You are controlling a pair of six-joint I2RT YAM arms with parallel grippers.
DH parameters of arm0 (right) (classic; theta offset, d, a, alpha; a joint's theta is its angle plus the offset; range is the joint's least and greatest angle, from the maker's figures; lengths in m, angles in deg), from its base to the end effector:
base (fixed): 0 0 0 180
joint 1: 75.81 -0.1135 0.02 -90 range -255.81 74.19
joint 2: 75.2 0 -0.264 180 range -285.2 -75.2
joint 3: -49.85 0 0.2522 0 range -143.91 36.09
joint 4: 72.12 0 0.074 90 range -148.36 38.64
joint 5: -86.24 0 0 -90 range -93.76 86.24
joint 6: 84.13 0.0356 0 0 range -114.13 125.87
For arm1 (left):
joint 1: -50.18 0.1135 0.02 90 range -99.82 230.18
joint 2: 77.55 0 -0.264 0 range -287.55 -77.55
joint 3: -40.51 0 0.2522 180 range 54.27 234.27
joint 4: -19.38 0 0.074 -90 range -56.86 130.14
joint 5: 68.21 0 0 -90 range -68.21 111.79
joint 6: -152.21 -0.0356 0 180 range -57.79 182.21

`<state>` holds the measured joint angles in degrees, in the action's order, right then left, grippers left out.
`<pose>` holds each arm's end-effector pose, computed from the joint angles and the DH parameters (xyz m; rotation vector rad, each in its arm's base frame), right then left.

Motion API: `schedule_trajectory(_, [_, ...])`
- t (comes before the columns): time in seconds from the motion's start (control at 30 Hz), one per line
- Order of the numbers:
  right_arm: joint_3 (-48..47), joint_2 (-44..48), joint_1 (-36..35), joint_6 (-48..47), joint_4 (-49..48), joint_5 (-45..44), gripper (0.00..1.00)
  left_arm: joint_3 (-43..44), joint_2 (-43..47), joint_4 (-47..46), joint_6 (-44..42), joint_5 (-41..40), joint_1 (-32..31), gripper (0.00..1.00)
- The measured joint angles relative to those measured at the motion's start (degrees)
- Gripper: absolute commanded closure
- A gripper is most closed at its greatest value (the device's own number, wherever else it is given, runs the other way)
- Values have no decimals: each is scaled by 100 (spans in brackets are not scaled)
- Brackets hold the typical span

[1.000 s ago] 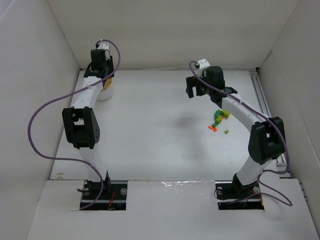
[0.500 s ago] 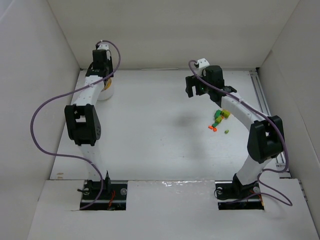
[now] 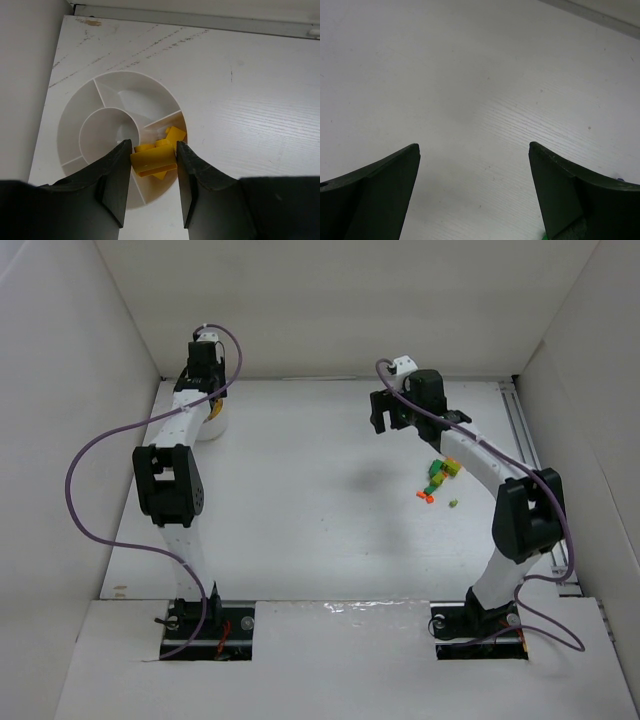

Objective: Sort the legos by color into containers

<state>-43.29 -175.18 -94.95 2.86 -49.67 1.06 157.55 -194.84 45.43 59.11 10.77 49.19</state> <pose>0.3879 0.1378 0.2899 -0.4520 2.0409 0.2588 0.4910 -0.0017 0.2987 -0.0490 2.0270 0.2184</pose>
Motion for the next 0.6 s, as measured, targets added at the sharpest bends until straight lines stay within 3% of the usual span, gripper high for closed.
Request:
schedule_trajectory(0.4, [-46,-57,0,-17,-2,-11,6,0,-2,2,44,-61,0,80])
schedule_trajectory(0.43, [-46,-63,0,-17,0,-11,6,0,-2,4,46,-61,0,77])
schedule_trajectory(0.47, [-46,-72,0,-17,0,-11,6,0,-2,2,48,-63,0,66])
schedule_trajectory(0.6, [-50,-111,0,-17,2,-11,6,0,-2,4,59,-59,0,48])
